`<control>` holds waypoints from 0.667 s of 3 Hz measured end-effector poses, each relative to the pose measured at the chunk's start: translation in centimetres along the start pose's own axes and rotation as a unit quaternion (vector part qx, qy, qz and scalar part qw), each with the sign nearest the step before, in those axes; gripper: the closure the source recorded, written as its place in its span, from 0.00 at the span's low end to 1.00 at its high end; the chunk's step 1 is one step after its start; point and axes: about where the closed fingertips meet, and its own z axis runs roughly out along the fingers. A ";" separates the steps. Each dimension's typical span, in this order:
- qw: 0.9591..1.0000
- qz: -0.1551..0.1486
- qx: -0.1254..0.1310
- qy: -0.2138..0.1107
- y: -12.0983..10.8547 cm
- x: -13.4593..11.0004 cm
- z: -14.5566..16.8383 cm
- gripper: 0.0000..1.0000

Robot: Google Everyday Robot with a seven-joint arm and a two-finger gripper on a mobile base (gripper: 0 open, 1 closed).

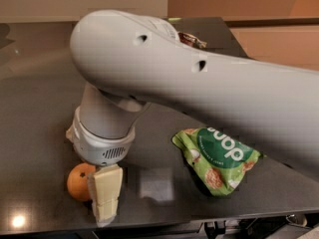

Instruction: Move orange near brown chip bag

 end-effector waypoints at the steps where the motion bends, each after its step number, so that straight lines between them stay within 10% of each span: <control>1: 1.000 -0.006 -0.009 0.010 0.2 0.0 1.2 0.18; 2: 1.000 -0.006 -0.015 0.014 0.2 0.2 1.7 0.42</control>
Offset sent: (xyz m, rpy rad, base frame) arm 0.0003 0.0022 -0.0252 -0.0515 0.0199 0.0203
